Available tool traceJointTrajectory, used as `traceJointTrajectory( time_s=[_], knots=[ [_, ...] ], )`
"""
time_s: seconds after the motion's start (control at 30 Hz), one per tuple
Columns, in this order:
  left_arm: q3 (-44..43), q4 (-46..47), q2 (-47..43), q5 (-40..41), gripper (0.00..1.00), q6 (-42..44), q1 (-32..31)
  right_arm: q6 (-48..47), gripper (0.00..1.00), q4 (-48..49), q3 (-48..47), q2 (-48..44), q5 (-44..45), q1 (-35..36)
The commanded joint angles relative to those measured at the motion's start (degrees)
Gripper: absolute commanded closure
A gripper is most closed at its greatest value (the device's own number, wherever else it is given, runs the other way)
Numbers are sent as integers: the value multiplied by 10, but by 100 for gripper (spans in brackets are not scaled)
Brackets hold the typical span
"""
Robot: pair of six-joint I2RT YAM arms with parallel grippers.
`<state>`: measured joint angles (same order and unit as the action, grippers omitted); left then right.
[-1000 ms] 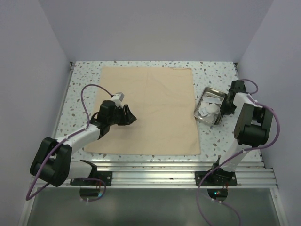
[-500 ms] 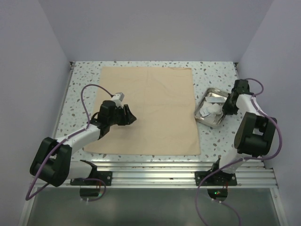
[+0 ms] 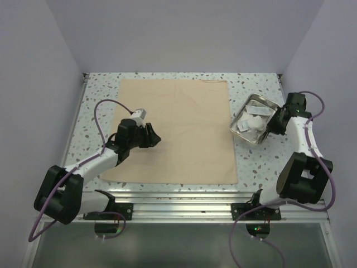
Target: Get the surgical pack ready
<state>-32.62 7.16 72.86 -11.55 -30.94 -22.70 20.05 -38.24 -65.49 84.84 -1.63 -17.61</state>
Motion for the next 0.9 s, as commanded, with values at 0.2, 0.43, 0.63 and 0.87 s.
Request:
traceJointTrajectory(
  time_s=[0.2,0.43,0.63,0.87],
  knots=[
    [5,12,-29,55,48,-22,-4,157,100,33,87,-136,10,142],
    [22,9,-62,89,46,-32,0,313,100,57,164,-180,108,291],
    [22,1,-71,100,46,-33,5,483,100,98,212,-178,215,433],
    [19,-14,-90,114,45,-29,9,560,100,153,204,-95,257,513]
  ],
)
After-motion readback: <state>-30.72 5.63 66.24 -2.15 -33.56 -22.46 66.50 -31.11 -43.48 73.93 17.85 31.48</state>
